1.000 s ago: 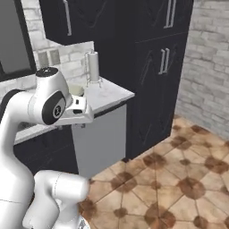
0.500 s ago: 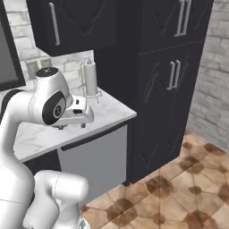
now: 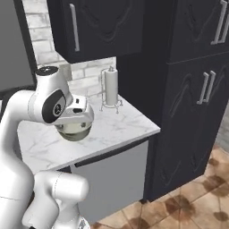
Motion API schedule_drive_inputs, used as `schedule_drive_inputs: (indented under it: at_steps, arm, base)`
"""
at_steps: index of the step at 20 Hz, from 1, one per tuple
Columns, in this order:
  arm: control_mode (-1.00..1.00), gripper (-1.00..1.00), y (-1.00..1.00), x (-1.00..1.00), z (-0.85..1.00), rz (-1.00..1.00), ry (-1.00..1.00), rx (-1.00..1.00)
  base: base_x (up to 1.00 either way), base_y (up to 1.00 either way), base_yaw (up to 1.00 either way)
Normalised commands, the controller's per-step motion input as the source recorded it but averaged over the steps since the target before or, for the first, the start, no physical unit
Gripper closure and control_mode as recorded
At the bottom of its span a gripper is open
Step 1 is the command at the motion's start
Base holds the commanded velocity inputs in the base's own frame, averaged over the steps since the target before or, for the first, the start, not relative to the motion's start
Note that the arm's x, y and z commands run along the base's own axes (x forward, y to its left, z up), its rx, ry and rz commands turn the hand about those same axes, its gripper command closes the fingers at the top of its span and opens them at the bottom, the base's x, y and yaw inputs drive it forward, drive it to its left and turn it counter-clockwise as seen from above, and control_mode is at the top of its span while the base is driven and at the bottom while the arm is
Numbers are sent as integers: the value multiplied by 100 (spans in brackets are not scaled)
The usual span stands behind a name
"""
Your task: Clear the mugs and bowl far away from the sink.
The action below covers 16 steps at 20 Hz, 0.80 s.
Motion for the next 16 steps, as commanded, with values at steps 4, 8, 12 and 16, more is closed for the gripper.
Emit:
schedule_drive_inputs:
  at_steps: [4,8,12,16]
  arm:
    - [100,-100,0,0,0,0,0,0]
    - [100,-100,0,0,0,0,0,0]
    - [100,-100,0,0,0,0,0,0]
    - [100,-100,0,0,0,0,0,0]
  base:
    - [17,-5,28]
    - [34,-36,30]
    - [50,-34,26]
    - [57,-50,20]
